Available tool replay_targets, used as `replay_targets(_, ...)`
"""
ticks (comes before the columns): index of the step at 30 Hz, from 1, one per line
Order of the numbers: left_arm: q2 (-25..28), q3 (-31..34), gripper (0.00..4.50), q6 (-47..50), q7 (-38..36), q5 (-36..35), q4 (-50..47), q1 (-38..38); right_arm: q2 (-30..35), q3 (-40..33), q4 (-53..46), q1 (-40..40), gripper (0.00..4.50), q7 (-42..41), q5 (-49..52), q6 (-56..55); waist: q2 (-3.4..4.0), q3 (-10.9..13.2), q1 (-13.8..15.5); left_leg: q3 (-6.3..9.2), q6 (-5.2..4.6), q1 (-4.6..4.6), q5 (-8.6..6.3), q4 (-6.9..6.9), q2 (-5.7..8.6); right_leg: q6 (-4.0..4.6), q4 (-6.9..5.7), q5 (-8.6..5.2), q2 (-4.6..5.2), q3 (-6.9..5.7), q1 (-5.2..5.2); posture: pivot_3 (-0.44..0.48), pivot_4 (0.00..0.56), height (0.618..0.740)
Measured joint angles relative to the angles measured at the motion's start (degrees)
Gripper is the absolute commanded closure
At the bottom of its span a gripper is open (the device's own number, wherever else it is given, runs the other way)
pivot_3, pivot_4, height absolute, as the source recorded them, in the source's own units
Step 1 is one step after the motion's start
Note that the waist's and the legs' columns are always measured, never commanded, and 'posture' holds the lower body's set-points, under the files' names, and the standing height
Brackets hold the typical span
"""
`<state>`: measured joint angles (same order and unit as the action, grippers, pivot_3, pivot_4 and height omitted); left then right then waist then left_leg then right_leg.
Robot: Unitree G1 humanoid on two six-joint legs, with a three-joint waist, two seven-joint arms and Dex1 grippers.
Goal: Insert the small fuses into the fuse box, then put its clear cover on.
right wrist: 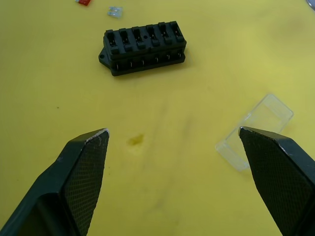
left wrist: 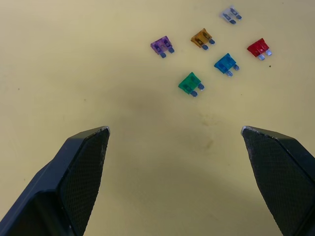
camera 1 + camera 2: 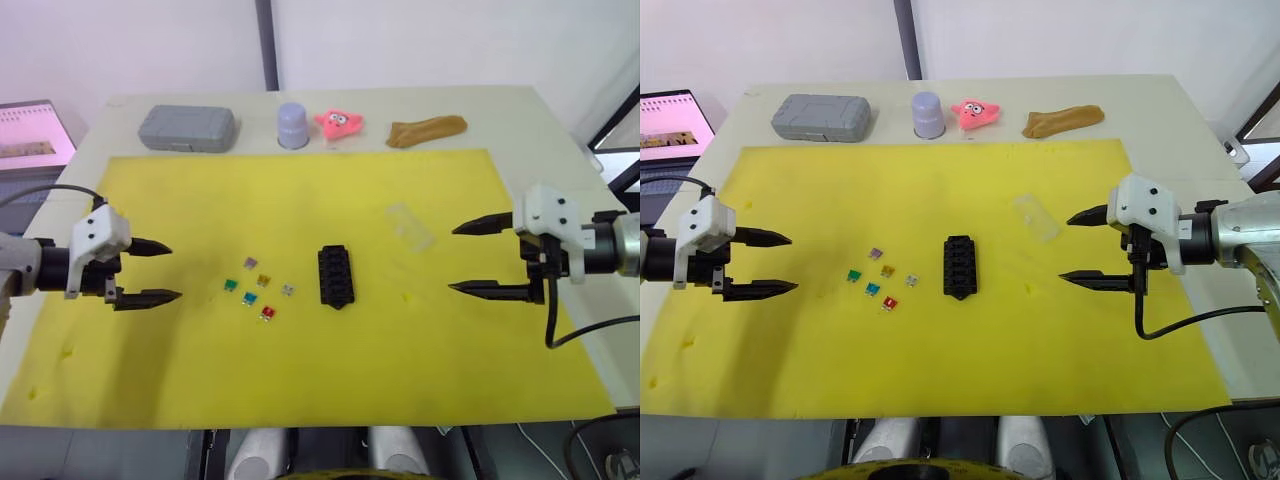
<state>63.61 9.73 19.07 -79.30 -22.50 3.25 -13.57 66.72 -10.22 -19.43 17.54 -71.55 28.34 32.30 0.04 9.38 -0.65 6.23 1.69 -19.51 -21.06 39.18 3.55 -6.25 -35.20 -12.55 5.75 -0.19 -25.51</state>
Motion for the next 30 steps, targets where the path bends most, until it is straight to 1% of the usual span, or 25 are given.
replay_targets(15,-0.2,-1.3,0.0,0.4,-0.3,0.6,0.2,-0.2,0.0,0.0,-0.5,0.0,0.03,1.5,0.0,1.2,0.0,0.0,0.0,0.0,0.0,0.0,0.0,0.0,-0.01,0.0,0.0,0.0,-0.01,0.0,0.0,0.0,0.15,0.74)
replay_targets(24,-0.2,-1.4,0.0,0.5,-0.4,0.6,-0.7,1.2,0.0,0.0,-1.4,0.0,0.03,2.7,0.1,2.3,0.0,0.0,0.0,0.0,0.0,0.0,0.0,0.01,-0.01,0.0,-0.01,0.0,-0.02,0.0,0.0,0.0,0.15,0.74)
replay_targets(30,-1.3,-1.7,0.0,0.7,-0.3,0.6,-0.5,0.7,-0.1,0.0,-1.8,0.0,0.03,3.3,0.0,2.2,0.0,0.0,0.0,-0.01,0.0,0.0,0.0,0.01,-0.02,0.0,-0.01,0.0,-0.02,0.0,0.0,0.0,0.15,0.74)
